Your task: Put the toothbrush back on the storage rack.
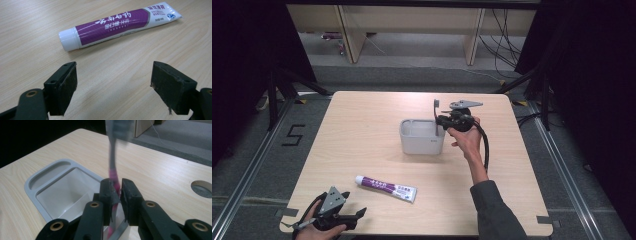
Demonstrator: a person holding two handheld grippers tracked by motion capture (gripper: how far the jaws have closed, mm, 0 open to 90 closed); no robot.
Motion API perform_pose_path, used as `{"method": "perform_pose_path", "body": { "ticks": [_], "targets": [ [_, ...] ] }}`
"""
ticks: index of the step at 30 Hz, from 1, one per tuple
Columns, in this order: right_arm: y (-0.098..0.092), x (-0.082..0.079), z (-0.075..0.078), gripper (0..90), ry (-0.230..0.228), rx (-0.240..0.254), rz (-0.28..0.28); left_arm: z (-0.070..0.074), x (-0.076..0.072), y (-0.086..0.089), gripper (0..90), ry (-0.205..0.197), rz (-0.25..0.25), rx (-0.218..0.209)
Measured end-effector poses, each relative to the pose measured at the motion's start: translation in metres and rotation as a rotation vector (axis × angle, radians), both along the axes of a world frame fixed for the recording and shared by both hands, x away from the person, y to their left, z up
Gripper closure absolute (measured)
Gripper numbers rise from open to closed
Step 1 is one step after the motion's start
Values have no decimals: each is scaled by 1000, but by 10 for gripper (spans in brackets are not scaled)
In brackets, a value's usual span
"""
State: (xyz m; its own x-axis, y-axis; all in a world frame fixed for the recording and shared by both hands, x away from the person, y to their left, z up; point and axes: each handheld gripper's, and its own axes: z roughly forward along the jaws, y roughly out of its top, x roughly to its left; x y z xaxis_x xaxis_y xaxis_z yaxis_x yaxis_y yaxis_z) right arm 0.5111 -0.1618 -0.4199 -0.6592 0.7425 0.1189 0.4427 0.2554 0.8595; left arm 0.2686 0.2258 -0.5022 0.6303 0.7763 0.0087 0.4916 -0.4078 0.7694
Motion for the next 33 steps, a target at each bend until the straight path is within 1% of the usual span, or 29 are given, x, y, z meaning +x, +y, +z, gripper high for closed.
{"method": "perform_pose_path", "body": {
  "ticks": [1,3,4,5,6,7,8,9,11,12,13,14,15,16,17,18,19,20,21,22,23,24,25,26,27,30,31,32,33],
  "targets": [
    [0,-1,1,786,0,-2,-9,0,0,0,206,2,7,11],
    [-1,-2,2,768,0,-2,-3,0,0,1,206,0,4,12],
    [0,-2,2,758,-3,0,4,0,0,0,206,1,1,-3],
    [-2,-3,4,750,-14,-20,-5,0,0,0,206,1,1,-3],
    [-2,-3,4,736,-7,1,2,0,0,1,206,-1,3,12],
    [-2,-5,4,720,-7,11,-20,0,0,0,206,-1,6,0],
    [-3,-6,5,714,-5,12,-10,0,0,0,206,1,0,-2],
    [-3,-7,6,705,-17,7,-4,0,0,1,206,-1,2,13],
    [-4,-10,7,697,-6,12,-7,0,0,0,206,2,7,11],
    [-8,-13,10,666,-20,-4,-12,0,0,0,205,1,8,10],
    [-9,-15,10,655,-27,6,-28,0,0,0,206,-3,10,4],
    [-9,-15,10,655,-27,6,-28,0,0,0,206,-3,10,4],
    [-14,-18,14,634,-36,-3,-25,1,0,0,206,5,8,-5],
    [-16,-19,14,619,-55,0,-16,1,0,0,206,7,9,1],
    [-16,-19,14,619,-55,0,-16,1,0,0,206,7,9,1],
    [-20,-27,18,563,-23,3,-30,0,0,0,206,6,8,0],
    [-20,-27,18,563,-23,3,-30,0,0,0,206,6,8,0],
    [-24,-34,21,530,-10,11,-31,0,0,0,206,6,9,0],
    [-28,-38,23,520,-22,-1,-36,0,0,0,206,6,9,0],
    [-32,-41,24,505,-39,4,-32,0,0,0,206,7,11,0],
    [-34,-45,25,491,-32,7,-30,1,0,0,206,6,11,0],
    [-37,-49,26,479,-35,-5,-35,1,0,1,206,4,12,3],
    [-37,-49,26,479,-35,-5,-35,1,0,1,206,4,12,3],
    [-41,-56,26,461,-36,-2,-22,1,0,1,206,6,10,4],
    [-43,-59,26,449,-42,-14,-32,1,1,1,206,6,9,4],
    [-47,-68,23,433,-43,-36,-15,0,1,1,206,1,7,0],
    [-47,-71,22,431,-33,-33,-13,0,1,1,206,3,10,1],
    [-48,-73,21,428,-44,-38,-6,0,1,1,206,2,12,4],
    [-47,-76,19,426,-28,-16,-2,1,1,2,206,8,11,8]
  ]
}}
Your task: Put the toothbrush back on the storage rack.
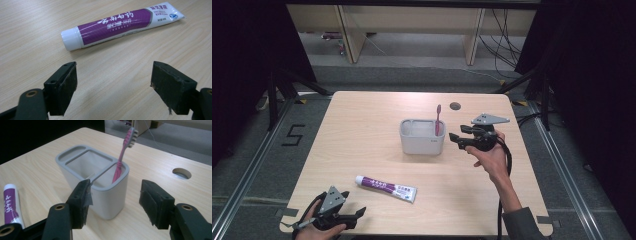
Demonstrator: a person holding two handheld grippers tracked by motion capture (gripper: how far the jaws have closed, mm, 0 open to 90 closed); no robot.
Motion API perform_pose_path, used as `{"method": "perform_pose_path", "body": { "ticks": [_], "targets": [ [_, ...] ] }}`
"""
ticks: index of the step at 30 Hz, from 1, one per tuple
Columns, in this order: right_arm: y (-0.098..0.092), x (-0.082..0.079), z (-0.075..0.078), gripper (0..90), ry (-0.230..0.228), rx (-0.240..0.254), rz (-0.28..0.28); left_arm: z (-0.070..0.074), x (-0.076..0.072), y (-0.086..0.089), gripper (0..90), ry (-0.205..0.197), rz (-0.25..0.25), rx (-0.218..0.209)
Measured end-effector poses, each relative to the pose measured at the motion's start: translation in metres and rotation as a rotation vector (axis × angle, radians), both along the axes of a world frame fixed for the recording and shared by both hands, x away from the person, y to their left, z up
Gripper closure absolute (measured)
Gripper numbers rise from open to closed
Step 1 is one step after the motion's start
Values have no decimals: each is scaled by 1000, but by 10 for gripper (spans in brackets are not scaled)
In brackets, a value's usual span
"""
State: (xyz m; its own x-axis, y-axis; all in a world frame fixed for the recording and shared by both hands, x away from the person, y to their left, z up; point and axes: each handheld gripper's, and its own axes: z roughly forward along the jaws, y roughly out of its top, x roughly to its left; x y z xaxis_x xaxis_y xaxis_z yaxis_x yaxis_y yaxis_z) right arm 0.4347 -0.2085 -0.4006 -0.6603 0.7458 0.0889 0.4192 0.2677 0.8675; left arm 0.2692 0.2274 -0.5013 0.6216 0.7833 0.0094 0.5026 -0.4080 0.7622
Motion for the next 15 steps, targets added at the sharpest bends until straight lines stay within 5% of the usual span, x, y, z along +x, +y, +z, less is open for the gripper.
{"method": "perform_pose_path", "body": {
  "ticks": [7,15],
  "targets": [
    [-7,-15,-12,425,-2,-39,20,0,0,0,206,-6,1,-8],
    [-19,-27,-18,426,9,-35,-25,1,-1,-1,206,-7,0,-6]
  ]
}}
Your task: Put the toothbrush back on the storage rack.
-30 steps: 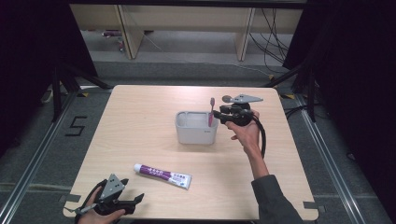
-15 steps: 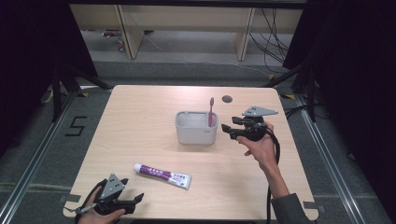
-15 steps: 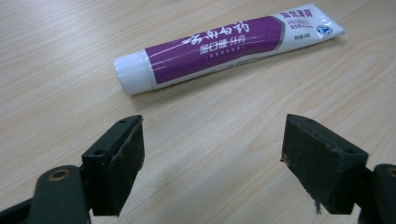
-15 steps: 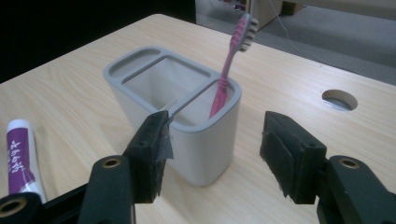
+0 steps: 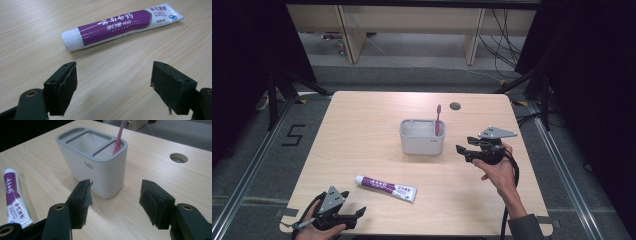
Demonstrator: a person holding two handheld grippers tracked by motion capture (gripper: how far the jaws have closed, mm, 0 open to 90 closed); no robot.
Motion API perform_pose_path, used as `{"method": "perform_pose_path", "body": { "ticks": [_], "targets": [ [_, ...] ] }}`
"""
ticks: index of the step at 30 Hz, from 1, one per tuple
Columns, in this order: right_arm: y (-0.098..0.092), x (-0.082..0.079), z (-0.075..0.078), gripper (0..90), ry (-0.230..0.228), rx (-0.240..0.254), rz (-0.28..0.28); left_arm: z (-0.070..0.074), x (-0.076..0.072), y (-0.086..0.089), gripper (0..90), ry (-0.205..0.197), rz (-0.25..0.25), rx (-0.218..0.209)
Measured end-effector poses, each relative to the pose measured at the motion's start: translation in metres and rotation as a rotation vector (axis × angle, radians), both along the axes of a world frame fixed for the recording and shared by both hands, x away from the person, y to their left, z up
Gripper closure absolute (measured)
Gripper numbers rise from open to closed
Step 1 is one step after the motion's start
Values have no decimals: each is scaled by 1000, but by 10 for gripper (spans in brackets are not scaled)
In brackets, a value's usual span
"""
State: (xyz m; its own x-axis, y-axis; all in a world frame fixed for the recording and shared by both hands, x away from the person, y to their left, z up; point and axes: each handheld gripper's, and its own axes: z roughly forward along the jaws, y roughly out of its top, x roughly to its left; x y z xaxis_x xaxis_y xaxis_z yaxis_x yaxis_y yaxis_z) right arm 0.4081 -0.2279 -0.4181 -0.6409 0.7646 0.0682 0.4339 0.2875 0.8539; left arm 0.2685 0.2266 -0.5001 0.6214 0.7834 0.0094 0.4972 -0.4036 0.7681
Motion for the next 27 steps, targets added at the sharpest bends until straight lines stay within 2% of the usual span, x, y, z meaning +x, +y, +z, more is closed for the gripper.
{"method": "perform_pose_path", "body": {
  "ticks": [1,2,3,4,6,9,10,13,15,18,19,21,22,24,25,27],
  "targets": [
    [-1,-1,-1,426,-4,-8,9,0,0,0,206,0,0,0],
    [0,-2,-2,426,0,10,6,0,0,0,206,0,-1,0],
    [-1,-2,-3,425,-3,-4,16,0,0,0,206,0,-4,2],
    [0,-5,-3,422,7,-10,1,0,0,1,206,-2,-5,1],
    [0,-7,-4,414,8,0,8,0,0,1,206,-2,-5,0],
    [0,-14,-7,403,27,-14,9,0,0,0,206,-1,-1,0],
    [-1,-14,-8,398,3,-23,10,0,0,0,206,0,-2,0],
    [1,-20,-11,390,39,-12,5,0,0,0,206,0,-1,1],
    [0,-21,-13,390,10,-28,17,1,0,0,206,0,0,1],
    [3,-26,-15,388,37,-4,15,0,0,0,206,4,-1,2],
    [2,-26,-16,386,22,-28,27,0,0,0,206,4,-1,2],
    [4,-28,-19,385,38,-9,27,0,0,0,206,2,1,-1],
    [3,-29,-20,386,37,-25,30,0,0,0,206,3,-2,2],
    [5,-32,-22,383,56,-3,23,0,0,0,206,2,-1,2],
    [5,-32,-23,380,56,0,35,0,0,0,206,2,-2,3],
    [5,-35,-24,376,49,-9,18,1,0,0,206,0,2,2]
  ]
}}
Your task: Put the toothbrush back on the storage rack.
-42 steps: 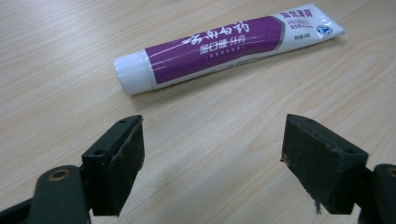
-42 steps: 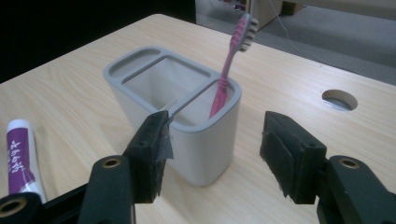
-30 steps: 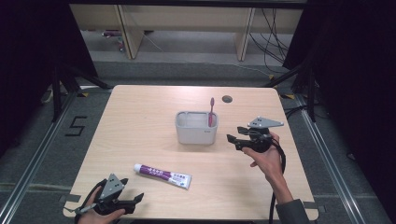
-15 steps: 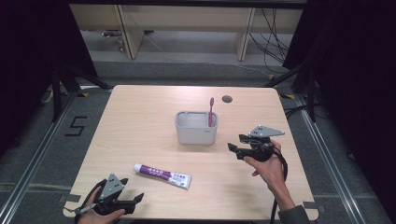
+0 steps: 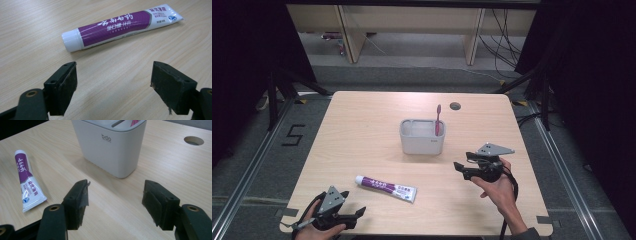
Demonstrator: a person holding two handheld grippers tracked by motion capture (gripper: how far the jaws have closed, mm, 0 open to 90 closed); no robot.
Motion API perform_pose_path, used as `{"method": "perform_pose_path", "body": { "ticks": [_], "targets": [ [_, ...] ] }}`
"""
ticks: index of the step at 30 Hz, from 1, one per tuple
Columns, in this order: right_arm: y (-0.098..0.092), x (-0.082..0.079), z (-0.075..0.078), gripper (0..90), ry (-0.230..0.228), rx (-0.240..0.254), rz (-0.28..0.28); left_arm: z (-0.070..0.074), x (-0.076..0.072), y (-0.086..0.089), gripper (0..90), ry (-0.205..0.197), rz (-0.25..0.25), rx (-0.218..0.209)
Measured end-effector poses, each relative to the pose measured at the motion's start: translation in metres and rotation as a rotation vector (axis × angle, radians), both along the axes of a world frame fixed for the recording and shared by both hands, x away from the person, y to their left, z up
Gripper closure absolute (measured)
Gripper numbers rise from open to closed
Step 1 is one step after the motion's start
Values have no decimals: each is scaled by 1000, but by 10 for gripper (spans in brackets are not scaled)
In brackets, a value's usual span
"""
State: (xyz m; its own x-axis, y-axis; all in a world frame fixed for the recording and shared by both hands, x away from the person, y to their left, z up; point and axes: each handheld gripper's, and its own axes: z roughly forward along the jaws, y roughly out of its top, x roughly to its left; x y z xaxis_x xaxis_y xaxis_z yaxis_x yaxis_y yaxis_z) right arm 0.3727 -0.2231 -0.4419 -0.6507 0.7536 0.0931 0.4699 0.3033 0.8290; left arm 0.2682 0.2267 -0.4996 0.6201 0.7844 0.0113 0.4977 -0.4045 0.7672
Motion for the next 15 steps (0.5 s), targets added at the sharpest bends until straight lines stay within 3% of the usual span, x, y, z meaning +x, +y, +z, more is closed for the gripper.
{"method": "perform_pose_path", "body": {
  "ticks": [5,7,9,15],
  "targets": [
    [-2,-6,-6,341,4,-35,15,0,1,-1,206,-2,1,-1],
    [-1,-10,-10,329,29,-18,8,0,1,0,206,-6,-4,0],
    [-3,-11,-13,323,22,-38,15,0,1,-1,206,-3,-1,-5],
    [-2,-20,-22,322,52,-33,5,0,2,-2,205,3,2,0]
  ]
}}
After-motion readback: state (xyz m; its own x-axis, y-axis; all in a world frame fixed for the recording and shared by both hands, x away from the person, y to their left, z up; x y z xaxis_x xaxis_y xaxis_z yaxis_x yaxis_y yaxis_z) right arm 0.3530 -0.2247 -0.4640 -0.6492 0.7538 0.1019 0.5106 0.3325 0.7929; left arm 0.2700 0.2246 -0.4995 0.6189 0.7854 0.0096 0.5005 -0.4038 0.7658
